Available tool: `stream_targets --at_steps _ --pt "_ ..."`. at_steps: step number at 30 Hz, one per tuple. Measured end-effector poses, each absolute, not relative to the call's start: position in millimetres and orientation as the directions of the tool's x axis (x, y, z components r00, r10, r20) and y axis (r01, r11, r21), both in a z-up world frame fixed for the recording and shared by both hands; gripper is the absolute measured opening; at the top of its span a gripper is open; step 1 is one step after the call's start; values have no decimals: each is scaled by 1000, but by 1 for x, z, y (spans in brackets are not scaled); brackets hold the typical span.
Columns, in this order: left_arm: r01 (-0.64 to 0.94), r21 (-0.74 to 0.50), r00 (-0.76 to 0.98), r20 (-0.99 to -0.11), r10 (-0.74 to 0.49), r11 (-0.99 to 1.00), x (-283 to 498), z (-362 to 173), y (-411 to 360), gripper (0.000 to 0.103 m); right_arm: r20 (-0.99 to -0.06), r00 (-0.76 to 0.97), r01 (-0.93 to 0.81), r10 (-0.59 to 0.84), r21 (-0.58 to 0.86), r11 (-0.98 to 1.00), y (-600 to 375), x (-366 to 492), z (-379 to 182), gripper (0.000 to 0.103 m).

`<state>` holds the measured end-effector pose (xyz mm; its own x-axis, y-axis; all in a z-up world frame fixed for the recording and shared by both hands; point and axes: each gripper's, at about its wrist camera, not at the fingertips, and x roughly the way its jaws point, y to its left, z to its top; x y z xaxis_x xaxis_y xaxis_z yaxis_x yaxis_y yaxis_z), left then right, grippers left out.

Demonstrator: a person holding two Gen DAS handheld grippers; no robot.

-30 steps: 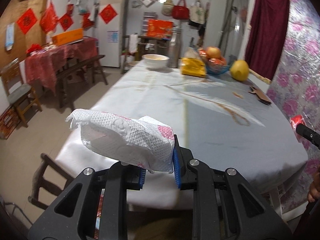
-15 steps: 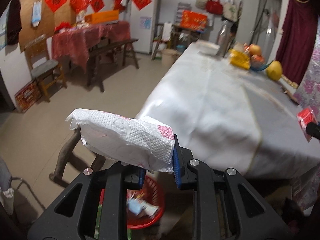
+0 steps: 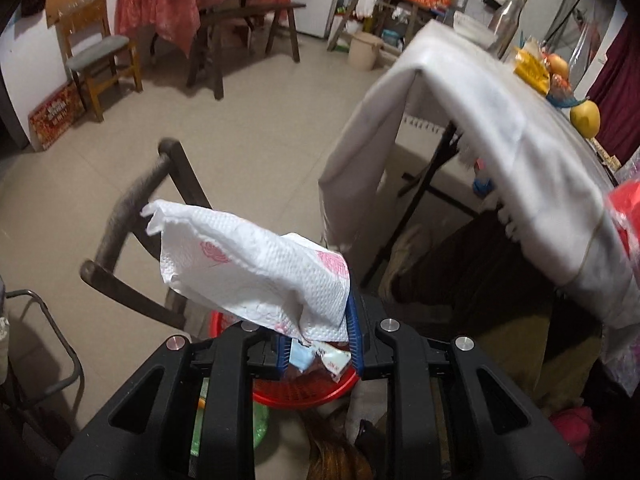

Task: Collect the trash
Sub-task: 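Open the left tool to drop the tissue into the red basket while the right tool holds the cup, then open the right tool to drop the clear cup into the red basket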

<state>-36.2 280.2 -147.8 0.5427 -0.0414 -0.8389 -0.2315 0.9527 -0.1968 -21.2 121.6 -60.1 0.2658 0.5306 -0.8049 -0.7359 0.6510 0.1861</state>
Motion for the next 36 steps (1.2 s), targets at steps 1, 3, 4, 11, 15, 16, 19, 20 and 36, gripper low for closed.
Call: stream_targets --at_steps 1,3,4,11,15,16,19,20,36 --pt "-234 -203 533 -845 -49 951 -36 -153 280 31 -808 260 -737 529 189 649 124 -19 -62 54" --pt "-246 -227 504 -860 -76 942 -35 -163 283 40 -814 250 -736 524 192 649 130 -21 -65 54" --pt "-252 -240 498 -863 -87 938 -35 -167 285 47 -816 247 -735 522 193 650 130 -21 -65 54" --pt "-289 -201 519 -854 -22 936 -42 -154 293 72 -823 234 -733 517 200 650 136 -17 -70 54" --pt "-312 -154 541 -840 42 938 -49 -138 300 84 -833 209 -747 512 202 634 140 -16 -78 54" --pt "-321 -140 544 -837 61 937 -52 -133 304 85 -836 204 -751 510 201 629 143 -14 -80 54" --pt "-355 -105 545 -831 115 929 -60 -125 313 91 -848 176 -773 500 195 603 159 -17 -88 54" --pt "-369 -94 542 -830 132 925 -64 -123 317 91 -851 167 -780 497 195 595 164 -18 -91 54" --pt "-442 -16 475 -852 219 897 -105 -132 340 93 -907 132 -828 400 121 547 226 -26 -146 54"
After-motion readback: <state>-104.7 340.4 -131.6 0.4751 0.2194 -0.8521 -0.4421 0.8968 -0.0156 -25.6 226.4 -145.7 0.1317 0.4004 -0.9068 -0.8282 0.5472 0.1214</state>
